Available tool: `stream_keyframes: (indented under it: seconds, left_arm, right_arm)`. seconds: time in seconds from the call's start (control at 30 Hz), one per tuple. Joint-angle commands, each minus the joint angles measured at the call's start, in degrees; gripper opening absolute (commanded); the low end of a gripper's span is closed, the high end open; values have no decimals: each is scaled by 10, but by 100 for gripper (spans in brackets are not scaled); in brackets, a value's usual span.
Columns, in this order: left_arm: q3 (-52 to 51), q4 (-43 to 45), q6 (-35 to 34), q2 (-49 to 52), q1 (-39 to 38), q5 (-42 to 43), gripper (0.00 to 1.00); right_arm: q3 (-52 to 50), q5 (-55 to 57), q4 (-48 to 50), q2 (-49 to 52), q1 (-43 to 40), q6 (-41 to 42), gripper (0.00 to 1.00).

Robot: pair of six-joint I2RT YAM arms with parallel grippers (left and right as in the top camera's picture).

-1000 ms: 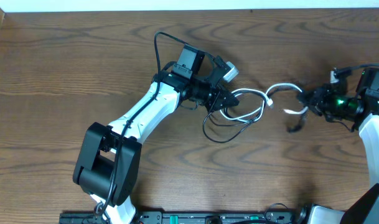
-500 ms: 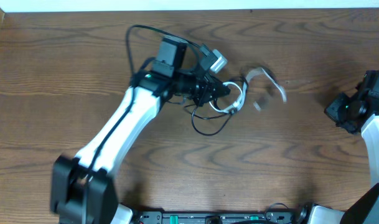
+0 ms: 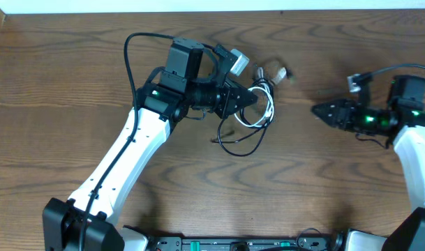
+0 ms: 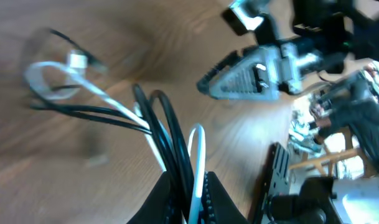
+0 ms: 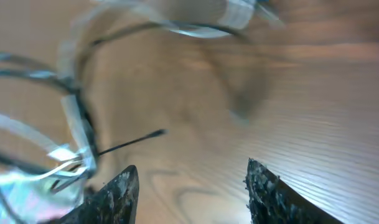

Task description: Untangle cables

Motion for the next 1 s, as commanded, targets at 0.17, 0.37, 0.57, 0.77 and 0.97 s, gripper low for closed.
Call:
stream_keyframes:
  seconds: [0.17, 0.37, 0.57, 0.77, 0.97]
  left_arm:
    - [3, -3, -120, 4, 0, -59, 7]
    - [3, -8, -132, 4, 0, -59, 8]
    - [3, -34, -132, 4, -1, -59, 7]
    - [3, -38, -132, 4, -14, -40, 7]
    - [3, -37, -132, 4, -22, -40, 7]
  right_arm:
    - [5, 0, 44, -3, 119, 39, 51]
    - [5, 13, 116, -3, 187, 70, 51]
    - [5, 27, 214, -3, 215, 73, 51]
    - [5, 84, 226, -2, 232, 85, 47]
    - [5, 91, 228, -2, 258, 81, 46]
